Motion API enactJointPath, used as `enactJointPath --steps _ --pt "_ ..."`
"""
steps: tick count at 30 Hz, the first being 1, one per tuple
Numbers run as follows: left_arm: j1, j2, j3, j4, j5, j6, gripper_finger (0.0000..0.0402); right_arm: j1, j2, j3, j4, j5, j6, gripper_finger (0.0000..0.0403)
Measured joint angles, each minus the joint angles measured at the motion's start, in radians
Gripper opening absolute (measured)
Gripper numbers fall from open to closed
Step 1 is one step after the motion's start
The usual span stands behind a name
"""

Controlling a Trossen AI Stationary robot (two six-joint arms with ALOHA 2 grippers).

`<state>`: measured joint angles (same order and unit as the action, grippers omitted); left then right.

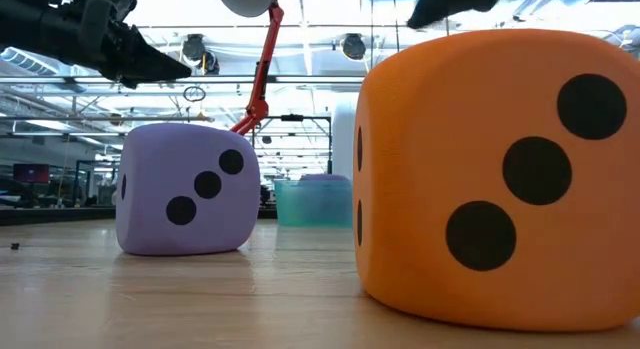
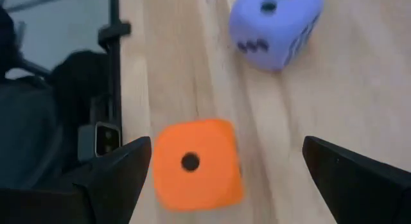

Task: Pick & Place Dice
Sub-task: Put the orange die into the green bin

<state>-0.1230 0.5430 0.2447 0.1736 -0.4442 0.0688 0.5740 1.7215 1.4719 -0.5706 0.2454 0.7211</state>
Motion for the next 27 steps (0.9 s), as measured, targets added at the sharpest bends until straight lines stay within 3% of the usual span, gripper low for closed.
enactJointPath --steps 6,13,27 --pt "0.000 0.000 0.000 -0.015 0.000 0.000 0.0026 -0.001 0.120 0.097 -0.032 -0.094 0.005 0.0396" --pt "0.000 0.000 0.000 -0.015 0.000 -0.004 0.0026 0.018 0.236 0.193 -0.160 -0.120 -0.064 0.0396" --pt "0.000 0.000 0.000 -0.014 0.000 -0.003 0.0026 0.029 0.258 0.223 -0.178 -0.118 -0.112 0.0396"
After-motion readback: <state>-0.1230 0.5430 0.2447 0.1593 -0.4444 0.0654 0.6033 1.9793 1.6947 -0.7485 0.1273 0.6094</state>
